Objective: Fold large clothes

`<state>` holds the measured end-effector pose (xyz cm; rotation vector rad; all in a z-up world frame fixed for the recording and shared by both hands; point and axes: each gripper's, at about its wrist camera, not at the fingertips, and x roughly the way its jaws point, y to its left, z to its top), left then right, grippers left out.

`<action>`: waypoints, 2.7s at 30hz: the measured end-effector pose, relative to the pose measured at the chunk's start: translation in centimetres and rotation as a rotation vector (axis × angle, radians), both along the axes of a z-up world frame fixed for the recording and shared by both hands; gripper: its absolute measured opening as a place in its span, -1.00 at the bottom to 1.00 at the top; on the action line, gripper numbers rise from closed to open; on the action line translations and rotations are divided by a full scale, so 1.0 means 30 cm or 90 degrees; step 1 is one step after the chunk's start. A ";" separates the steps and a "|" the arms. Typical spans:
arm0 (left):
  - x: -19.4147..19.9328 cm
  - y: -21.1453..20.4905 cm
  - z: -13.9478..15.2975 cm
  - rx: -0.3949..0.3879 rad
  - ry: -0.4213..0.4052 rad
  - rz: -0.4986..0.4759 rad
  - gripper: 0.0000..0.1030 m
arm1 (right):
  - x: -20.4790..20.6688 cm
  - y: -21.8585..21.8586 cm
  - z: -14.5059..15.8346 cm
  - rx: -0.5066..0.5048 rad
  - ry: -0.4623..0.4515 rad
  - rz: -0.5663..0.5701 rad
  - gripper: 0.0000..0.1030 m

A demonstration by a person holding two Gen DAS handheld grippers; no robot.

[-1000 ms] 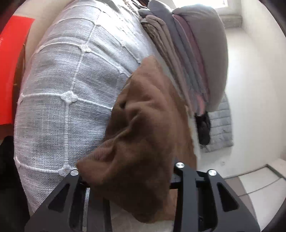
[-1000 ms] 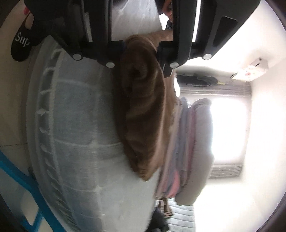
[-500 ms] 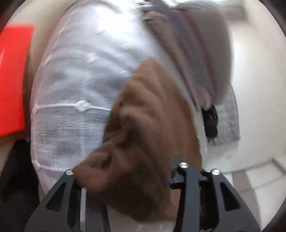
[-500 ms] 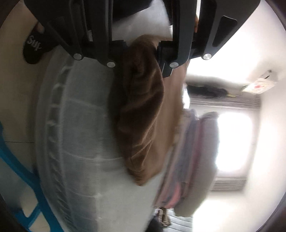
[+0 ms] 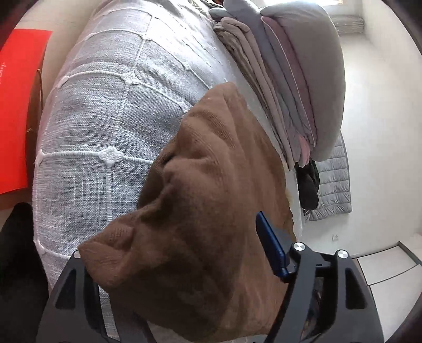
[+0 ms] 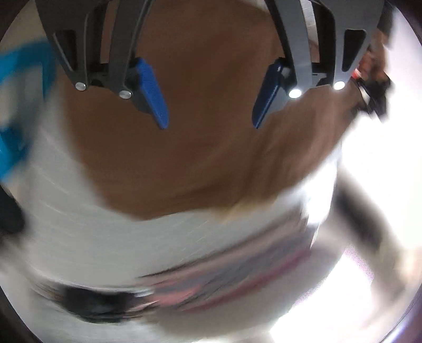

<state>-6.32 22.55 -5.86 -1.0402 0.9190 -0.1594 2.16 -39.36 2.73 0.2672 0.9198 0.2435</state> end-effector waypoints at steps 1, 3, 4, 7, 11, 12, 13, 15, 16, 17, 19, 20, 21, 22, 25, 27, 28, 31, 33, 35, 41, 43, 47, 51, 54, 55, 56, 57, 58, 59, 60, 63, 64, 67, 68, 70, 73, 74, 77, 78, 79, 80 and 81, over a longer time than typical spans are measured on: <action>0.000 0.003 -0.002 0.000 0.000 -0.001 0.31 | 0.092 0.108 -0.032 -0.051 0.005 0.039 0.25; 0.004 0.008 -0.003 -0.002 -0.001 -0.005 0.32 | 0.222 0.217 -0.093 -0.105 0.020 0.059 0.25; 0.004 0.010 -0.003 -0.002 -0.001 -0.006 0.34 | 0.300 0.255 -0.133 -0.125 0.030 0.056 0.25; 0.009 0.008 -0.004 -0.007 -0.002 -0.006 0.48 | 0.475 0.287 -0.232 -0.172 0.052 0.027 0.40; 0.008 0.005 -0.006 -0.009 -0.004 0.001 0.67 | 0.536 0.275 -0.211 -0.161 0.070 0.002 0.48; 0.012 -0.004 -0.005 -0.008 -0.005 0.003 0.68 | 0.510 0.272 -0.189 -0.151 0.066 0.002 0.48; 0.013 -0.008 -0.005 -0.008 -0.005 0.006 0.69 | 0.489 0.271 -0.172 -0.127 0.056 0.009 0.48; 0.018 -0.012 -0.006 -0.012 -0.006 0.008 0.69 | 0.390 0.304 -0.101 -0.098 0.012 0.022 0.49; 0.023 -0.017 -0.009 -0.014 -0.008 0.010 0.69 | 0.336 0.330 -0.074 -0.102 -0.005 0.035 0.50; 0.023 -0.018 -0.011 -0.015 -0.012 0.012 0.69 | 0.299 0.356 -0.065 -0.107 -0.010 0.048 0.50; 0.016 -0.022 -0.012 -0.012 -0.020 0.012 0.69 | 0.196 0.397 -0.055 -0.170 -0.030 0.052 0.50; 0.012 -0.025 -0.013 -0.010 -0.025 0.011 0.69 | 0.177 0.401 -0.060 -0.199 -0.030 0.042 0.50; 0.010 -0.028 -0.012 -0.007 -0.028 0.011 0.68 | 0.148 0.397 -0.068 -0.222 -0.027 0.027 0.50; 0.006 -0.029 -0.013 -0.004 -0.032 0.010 0.63 | 0.116 0.375 -0.078 -0.238 -0.022 -0.004 0.50; -0.004 -0.024 -0.019 0.010 -0.032 0.005 0.18 | 0.048 0.305 -0.103 -0.234 0.001 -0.072 0.50; -0.006 -0.019 -0.026 0.017 -0.032 0.000 -0.25 | 0.060 0.285 -0.183 -0.225 0.070 -0.071 0.51; -0.007 -0.017 -0.026 0.014 -0.038 -0.004 -0.31 | 0.064 0.294 -0.229 -0.229 0.087 -0.063 0.53; -0.016 -0.019 -0.003 0.023 -0.056 -0.007 -0.40 | 0.057 0.297 -0.182 -0.221 0.071 -0.069 0.53; -0.022 -0.015 0.004 0.026 -0.056 -0.006 -0.41 | 0.004 0.300 -0.111 -0.182 -0.003 -0.075 0.53; -0.031 -0.013 0.011 0.033 -0.058 -0.008 -0.41 | -0.023 0.333 -0.118 -0.187 0.004 -0.064 0.57; -0.061 -0.115 0.212 0.124 -0.144 -0.041 -0.46 | -0.020 0.358 -0.192 -0.192 0.033 -0.058 0.65; -0.066 -0.177 0.302 0.163 -0.174 -0.059 -0.46 | -0.061 0.356 -0.124 -0.165 -0.032 -0.057 0.66; -0.055 -0.353 0.462 0.235 -0.218 -0.105 -0.46 | -0.027 0.430 -0.215 -0.189 0.038 -0.013 0.78; -0.065 -0.643 0.606 0.320 -0.285 -0.187 -0.46 | -0.044 0.218 -0.151 0.193 0.042 -0.078 0.81; -0.113 -0.899 0.659 0.383 -0.341 -0.269 -0.46 | -0.113 0.007 -0.132 0.543 -0.004 -0.076 0.81; -0.132 -0.965 0.659 0.395 -0.354 -0.292 -0.46 | -0.126 -0.043 -0.137 0.592 -0.009 -0.079 0.83; -0.154 -1.056 0.651 0.410 -0.368 -0.327 -0.46 | -0.142 -0.120 -0.155 0.655 -0.011 -0.087 0.84; -0.178 -1.142 0.631 0.421 -0.379 -0.362 -0.46 | -0.158 -0.187 -0.184 0.714 -0.015 -0.098 0.85; -0.194 -1.209 0.608 0.421 -0.382 -0.390 -0.46 | -0.172 -0.252 -0.223 0.772 -0.018 -0.107 0.86; -0.204 -1.281 0.569 0.416 -0.373 -0.426 -0.46 | -0.173 -0.291 -0.255 0.810 -0.016 -0.113 0.86; -0.209 -1.360 0.516 0.413 -0.354 -0.471 -0.46 | -0.180 -0.339 -0.303 0.866 -0.016 -0.123 0.86; -0.191 -1.529 0.309 0.399 -0.260 -0.587 -0.42 | -0.212 -0.419 -0.433 1.000 -0.021 -0.141 0.86; -0.188 -1.552 0.259 0.402 -0.245 -0.596 -0.37 | -0.225 -0.433 -0.456 0.984 -0.009 -0.159 0.87; -0.215 -1.584 0.223 0.424 -0.260 -0.604 0.03 | -0.220 -0.439 -0.494 0.987 0.016 -0.138 0.87; -0.224 -1.585 0.236 0.416 -0.264 -0.612 0.20 | -0.218 -0.440 -0.495 0.991 0.019 -0.128 0.87; -0.237 -1.589 0.278 0.429 -0.266 -0.627 0.28 | -0.209 -0.436 -0.492 0.991 0.026 -0.107 0.87; -0.304 -1.568 0.344 0.478 -0.289 -0.658 0.38 | -0.182 -0.420 -0.459 0.953 0.042 -0.070 0.86; -0.331 -1.543 0.367 0.481 -0.296 -0.665 0.38 | -0.172 -0.429 -0.432 0.922 0.049 -0.057 0.86; -0.406 -1.418 0.417 0.443 -0.306 -0.671 0.38 | -0.120 -0.437 -0.351 0.806 0.064 -0.029 0.86; -0.427 -1.371 0.432 0.426 -0.304 -0.671 0.38 | -0.105 -0.433 -0.324 0.763 0.073 -0.016 0.86; -0.438 -1.341 0.437 0.412 -0.300 -0.668 0.38 | -0.083 -0.423 -0.303 0.723 0.083 -0.008 0.86; -0.446 -1.290 0.447 0.397 -0.296 -0.662 0.38 | -0.039 -0.418 -0.270 0.659 0.100 -0.002 0.86; -0.445 -1.241 0.452 0.384 -0.290 -0.649 0.38 | -0.016 -0.411 -0.256 0.623 0.112 0.003 0.86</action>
